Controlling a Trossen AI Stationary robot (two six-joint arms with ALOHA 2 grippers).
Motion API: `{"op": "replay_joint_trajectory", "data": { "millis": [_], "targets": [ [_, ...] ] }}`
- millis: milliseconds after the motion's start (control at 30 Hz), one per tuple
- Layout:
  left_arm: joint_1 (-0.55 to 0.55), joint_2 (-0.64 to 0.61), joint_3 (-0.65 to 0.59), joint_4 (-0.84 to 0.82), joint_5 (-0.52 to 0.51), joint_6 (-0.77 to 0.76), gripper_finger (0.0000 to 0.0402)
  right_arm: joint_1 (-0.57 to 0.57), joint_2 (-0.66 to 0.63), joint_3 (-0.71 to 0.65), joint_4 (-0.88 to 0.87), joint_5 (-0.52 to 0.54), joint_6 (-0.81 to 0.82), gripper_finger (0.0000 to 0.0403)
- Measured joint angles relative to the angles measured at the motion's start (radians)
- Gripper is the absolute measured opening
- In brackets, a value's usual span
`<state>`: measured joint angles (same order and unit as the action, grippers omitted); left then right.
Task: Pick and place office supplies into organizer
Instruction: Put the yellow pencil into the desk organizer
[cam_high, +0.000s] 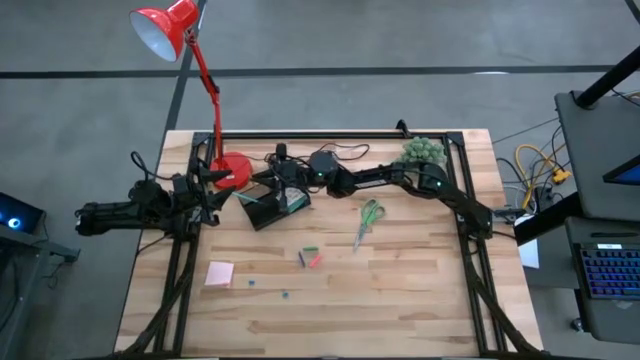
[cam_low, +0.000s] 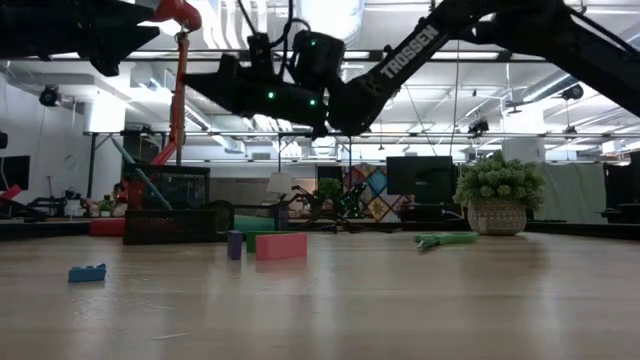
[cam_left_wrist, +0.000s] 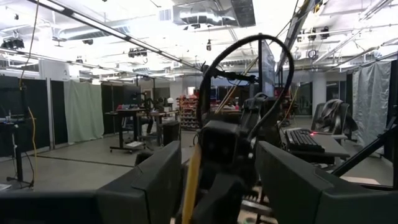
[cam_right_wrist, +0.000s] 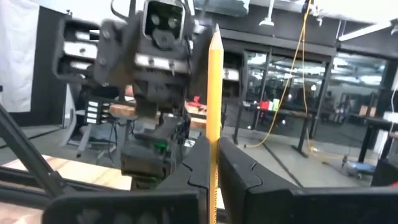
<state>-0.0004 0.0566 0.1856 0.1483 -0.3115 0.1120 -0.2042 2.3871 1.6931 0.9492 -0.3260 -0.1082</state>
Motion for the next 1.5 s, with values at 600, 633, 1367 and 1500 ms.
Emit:
{"op": "replay_joint_trajectory", "data": {
  "millis": [600, 633, 1367, 1500],
  "targets": [
    [0.000, 0.000, -0.001, -0.001, 0.000, 0.000, 0.0196, -0.019, 0.017, 0.005, -0.163, -0.014, -0.063, 0.0008],
    [0.000, 0.000, -0.001, -0.001, 0.000, 0.000, 0.0196, -0.019, 0.019, 0.005, -0.162, -0.015, -0.068, 0.0008],
    [0.000, 0.000, -0.002, 0.001, 0.000, 0.000, 0.0196, -0.024, 0.020, 0.003, -0.144, -0.018, 0.010, 0.0008],
    [0.000, 0.000, -0.002, 0.001, 0.000, 0.000, 0.0196, -0.025, 0.021, 0.003, -0.111, -0.014, 0.033, 0.0008]
  ]
}}
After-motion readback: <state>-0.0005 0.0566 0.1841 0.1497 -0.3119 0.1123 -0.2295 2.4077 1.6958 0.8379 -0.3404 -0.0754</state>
